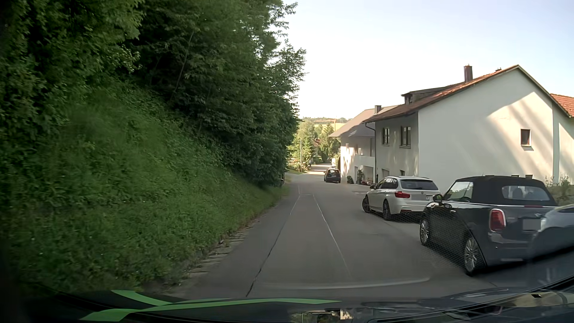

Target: Follow the waypoints while adhering to traffic rules and regulations

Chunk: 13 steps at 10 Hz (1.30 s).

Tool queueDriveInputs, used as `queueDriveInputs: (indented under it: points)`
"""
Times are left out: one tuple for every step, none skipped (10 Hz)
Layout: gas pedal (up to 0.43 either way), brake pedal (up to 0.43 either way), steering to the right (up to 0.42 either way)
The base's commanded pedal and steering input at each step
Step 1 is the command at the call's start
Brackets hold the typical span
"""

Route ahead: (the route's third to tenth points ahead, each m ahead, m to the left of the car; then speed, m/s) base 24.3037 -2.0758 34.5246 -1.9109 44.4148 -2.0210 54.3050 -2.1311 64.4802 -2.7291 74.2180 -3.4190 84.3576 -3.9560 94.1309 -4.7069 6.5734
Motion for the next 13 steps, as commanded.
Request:
queueDriveInputs:
  points:
    - [0.000,0.140,-0.003]
    - [0.000,0.140,-0.004]
    - [0.000,0.140,-0.003]
    - [0.000,0.140,-0.003]
    - [0.000,0.140,-0.003]
    - [0.000,0.140,-0.003]
    - [0.000,0.140,-0.003]
    - [0.000,0.140,-0.003]
    - [0.000,0.140,-0.003]
    - [0.000,0.140,-0.003]
    - [0.000,0.140,-0.003]
    - [0.000,0.140,-0.003]
    - [0.000,0.140,-0.002]
